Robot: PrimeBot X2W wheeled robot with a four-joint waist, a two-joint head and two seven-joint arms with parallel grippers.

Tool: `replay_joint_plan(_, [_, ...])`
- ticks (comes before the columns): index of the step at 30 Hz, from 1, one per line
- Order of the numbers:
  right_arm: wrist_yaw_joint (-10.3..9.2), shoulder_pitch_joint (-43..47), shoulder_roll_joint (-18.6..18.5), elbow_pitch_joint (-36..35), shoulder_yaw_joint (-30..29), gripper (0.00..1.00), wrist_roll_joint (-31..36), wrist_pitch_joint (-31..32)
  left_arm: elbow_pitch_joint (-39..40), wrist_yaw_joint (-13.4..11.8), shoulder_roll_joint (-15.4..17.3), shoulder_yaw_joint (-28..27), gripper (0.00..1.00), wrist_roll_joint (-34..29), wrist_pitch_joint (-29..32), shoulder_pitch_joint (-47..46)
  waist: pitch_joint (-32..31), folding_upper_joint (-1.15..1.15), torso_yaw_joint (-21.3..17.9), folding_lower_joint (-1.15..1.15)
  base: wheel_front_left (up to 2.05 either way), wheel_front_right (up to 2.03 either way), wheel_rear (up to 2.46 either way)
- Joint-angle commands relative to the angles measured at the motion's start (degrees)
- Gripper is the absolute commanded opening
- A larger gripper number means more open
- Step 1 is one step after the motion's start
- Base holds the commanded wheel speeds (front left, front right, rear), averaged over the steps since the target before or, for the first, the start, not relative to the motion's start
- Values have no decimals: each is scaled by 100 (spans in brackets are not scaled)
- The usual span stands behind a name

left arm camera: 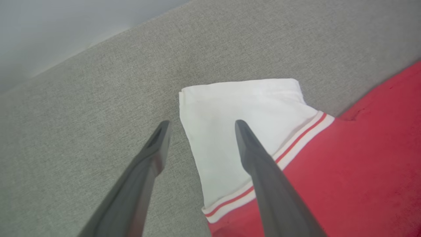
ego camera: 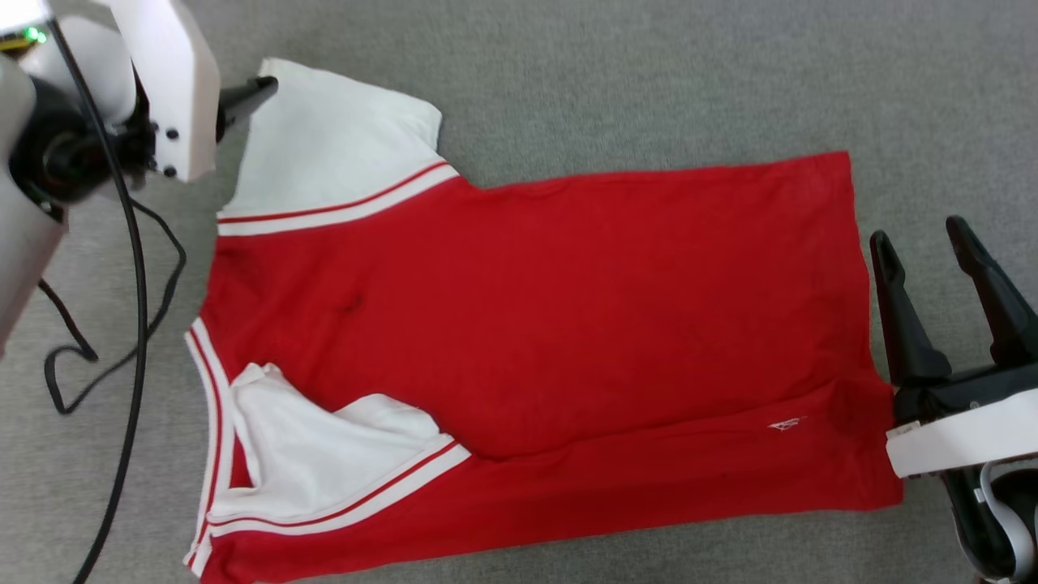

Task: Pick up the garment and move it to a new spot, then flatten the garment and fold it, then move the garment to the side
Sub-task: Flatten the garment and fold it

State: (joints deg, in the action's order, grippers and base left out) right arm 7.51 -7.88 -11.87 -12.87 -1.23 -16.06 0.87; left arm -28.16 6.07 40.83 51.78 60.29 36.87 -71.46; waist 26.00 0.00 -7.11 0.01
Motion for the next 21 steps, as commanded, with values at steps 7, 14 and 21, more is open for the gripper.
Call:
replay_joint_plan(7, [-5, -308, 27, -112, 57, 100, 9, -18, -367, 48, -121, 274, 100, -220, 758, -733, 702, 0, -219, -1, 0, 0, 0])
replay_joint_plan(14, [-5, -418, -3, -151, 121, 100, -2, -32, -828, 33, -253, 495, 100, -273, 1190, -854, 995, 0, -267, -1, 0, 0, 0])
replay_joint_plan(21, [-5, -613, -170, -114, 8, 100, -103, 11, -893, 115, -264, 829, 0, -354, 1139, -519, 887, 0, -211, -1, 0, 0, 0])
